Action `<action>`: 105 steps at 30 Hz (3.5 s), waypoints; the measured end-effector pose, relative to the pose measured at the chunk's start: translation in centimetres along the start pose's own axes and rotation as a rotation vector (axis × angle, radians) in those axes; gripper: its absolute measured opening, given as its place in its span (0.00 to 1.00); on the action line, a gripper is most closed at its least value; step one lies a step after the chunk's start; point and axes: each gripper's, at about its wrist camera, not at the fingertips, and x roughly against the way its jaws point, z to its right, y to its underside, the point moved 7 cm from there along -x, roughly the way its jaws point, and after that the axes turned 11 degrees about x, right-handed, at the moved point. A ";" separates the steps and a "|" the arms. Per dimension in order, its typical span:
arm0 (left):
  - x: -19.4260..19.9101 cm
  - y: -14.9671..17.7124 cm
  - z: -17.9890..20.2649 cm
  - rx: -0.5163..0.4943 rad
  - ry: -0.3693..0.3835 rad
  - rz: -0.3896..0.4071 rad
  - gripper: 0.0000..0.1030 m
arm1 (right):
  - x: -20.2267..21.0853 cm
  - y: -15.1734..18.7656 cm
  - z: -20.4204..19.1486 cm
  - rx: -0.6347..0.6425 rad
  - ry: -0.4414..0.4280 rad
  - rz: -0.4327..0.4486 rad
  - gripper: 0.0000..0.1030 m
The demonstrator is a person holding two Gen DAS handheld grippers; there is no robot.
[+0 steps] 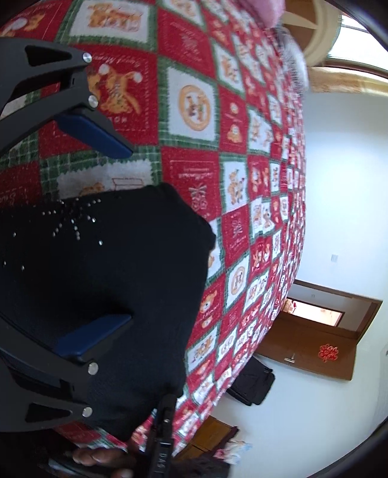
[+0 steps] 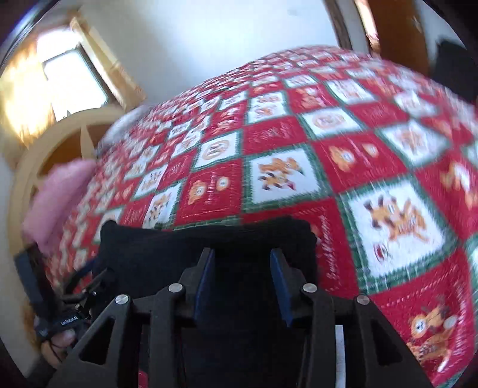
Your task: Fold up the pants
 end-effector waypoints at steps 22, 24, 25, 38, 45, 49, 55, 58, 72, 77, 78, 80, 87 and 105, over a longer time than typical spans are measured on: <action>0.2 0.0 -0.4 0.029 -0.009 0.000 1.00 | -3.9 -0.9 -7.5 0.038 -0.302 -0.062 0.52; 0.6 0.2 -0.3 0.025 -0.011 -0.003 1.00 | -2.4 -0.3 -6.8 0.034 -0.282 -0.049 0.53; 0.8 0.4 -0.2 0.024 -0.010 -0.005 1.00 | -1.9 -0.1 -6.5 0.028 -0.280 -0.047 0.53; 0.9 1.3 -0.1 0.011 -0.024 -0.029 1.00 | 3.8 5.7 -2.3 0.083 -0.184 -0.042 0.53; 1.0 1.4 -0.2 0.021 -0.016 -0.044 1.00 | 3.3 6.0 -2.6 0.144 -0.166 -0.026 0.53; 2.0 1.3 0.2 -0.016 -0.004 -0.015 1.00 | 4.3 5.2 -2.6 0.128 -0.176 -0.009 0.53; 0.8 1.4 -0.2 0.018 0.026 -0.038 1.00 | 5.4 3.0 0.2 0.070 -0.079 0.062 0.72; 0.6 1.3 0.0 0.000 0.028 -0.033 1.00 | 4.0 2.9 2.0 0.008 -0.078 0.024 0.72; -0.2 1.2 0.1 0.007 0.060 -0.035 1.00 | -0.1 2.8 2.4 0.024 -0.029 -0.024 0.72; -0.1 1.3 -0.1 0.008 0.091 -0.026 1.00 | -0.6 2.5 2.2 0.011 -0.077 -0.014 0.68; -0.1 1.3 -0.1 0.010 0.088 -0.024 1.00 | -0.6 2.5 2.1 0.016 -0.085 -0.012 0.66; 0.0 1.2 0.0 0.012 0.086 -0.021 0.98 | -0.5 2.6 1.8 0.020 -0.100 -0.002 0.56; 0.8 1.2 -0.2 0.078 0.186 -0.037 0.60 | 0.9 2.6 0.9 -0.021 -0.204 0.050 0.30; 5.8 -2.4 -3.1 0.134 0.244 0.028 0.12 | 3.8 -2.6 -7.2 0.155 -0.241 0.111 0.27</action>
